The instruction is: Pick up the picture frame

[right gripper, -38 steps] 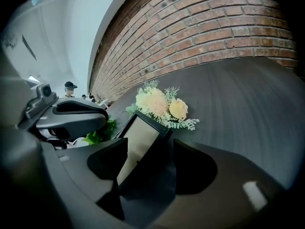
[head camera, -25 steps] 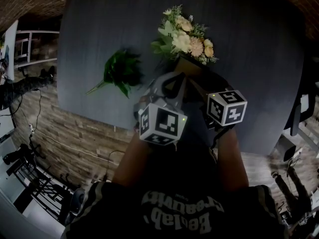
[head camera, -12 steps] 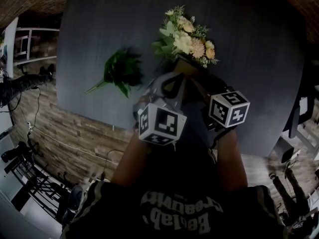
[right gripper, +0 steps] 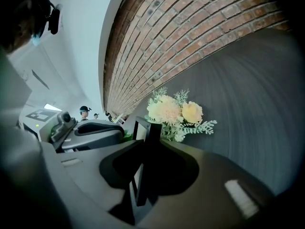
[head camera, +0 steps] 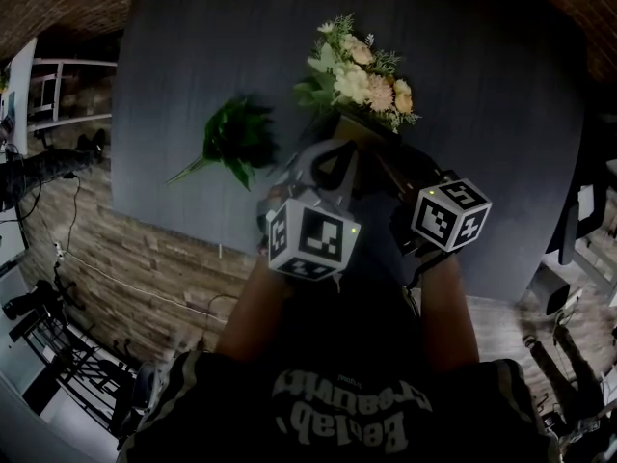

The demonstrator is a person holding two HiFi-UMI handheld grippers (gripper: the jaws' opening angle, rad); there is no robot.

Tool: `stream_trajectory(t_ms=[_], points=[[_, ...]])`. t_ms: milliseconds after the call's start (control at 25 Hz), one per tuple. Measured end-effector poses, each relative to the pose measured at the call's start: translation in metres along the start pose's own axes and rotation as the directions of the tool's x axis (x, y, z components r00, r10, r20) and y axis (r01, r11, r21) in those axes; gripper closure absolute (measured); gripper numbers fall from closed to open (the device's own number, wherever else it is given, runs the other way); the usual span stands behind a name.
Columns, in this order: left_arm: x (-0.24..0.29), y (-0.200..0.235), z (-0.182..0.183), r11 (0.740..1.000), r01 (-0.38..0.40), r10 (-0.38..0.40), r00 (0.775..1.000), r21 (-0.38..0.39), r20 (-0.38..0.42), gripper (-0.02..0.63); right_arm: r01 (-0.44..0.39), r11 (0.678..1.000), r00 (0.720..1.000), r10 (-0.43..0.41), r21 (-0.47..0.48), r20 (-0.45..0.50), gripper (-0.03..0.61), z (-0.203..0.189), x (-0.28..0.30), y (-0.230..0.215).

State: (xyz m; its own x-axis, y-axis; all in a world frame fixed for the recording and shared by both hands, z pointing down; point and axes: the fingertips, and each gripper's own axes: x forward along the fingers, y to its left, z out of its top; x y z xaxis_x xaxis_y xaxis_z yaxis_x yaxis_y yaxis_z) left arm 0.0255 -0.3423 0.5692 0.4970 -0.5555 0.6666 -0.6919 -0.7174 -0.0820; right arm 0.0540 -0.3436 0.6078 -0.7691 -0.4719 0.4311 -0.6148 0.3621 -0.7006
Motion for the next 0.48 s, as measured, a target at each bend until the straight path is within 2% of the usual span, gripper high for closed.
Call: stream_trajectory(t_ms=[120, 480], points=[[-0.005, 0.002, 0.004, 1.0, -0.006, 0.006, 1.0, 0.005, 0.01, 0.611, -0.012, 1.0, 0.999, 0.012, 0.017, 0.033, 0.5, 0.008, -0.005, 0.005], [-0.023, 0.005, 0.021, 0.999, -0.026, 0.025, 0.999, 0.028, 0.045, 0.611, 0.035, 0.994, 0.998, -0.031, -0.1, 0.045, 0.503, 0.022, -0.018, 0.024]])
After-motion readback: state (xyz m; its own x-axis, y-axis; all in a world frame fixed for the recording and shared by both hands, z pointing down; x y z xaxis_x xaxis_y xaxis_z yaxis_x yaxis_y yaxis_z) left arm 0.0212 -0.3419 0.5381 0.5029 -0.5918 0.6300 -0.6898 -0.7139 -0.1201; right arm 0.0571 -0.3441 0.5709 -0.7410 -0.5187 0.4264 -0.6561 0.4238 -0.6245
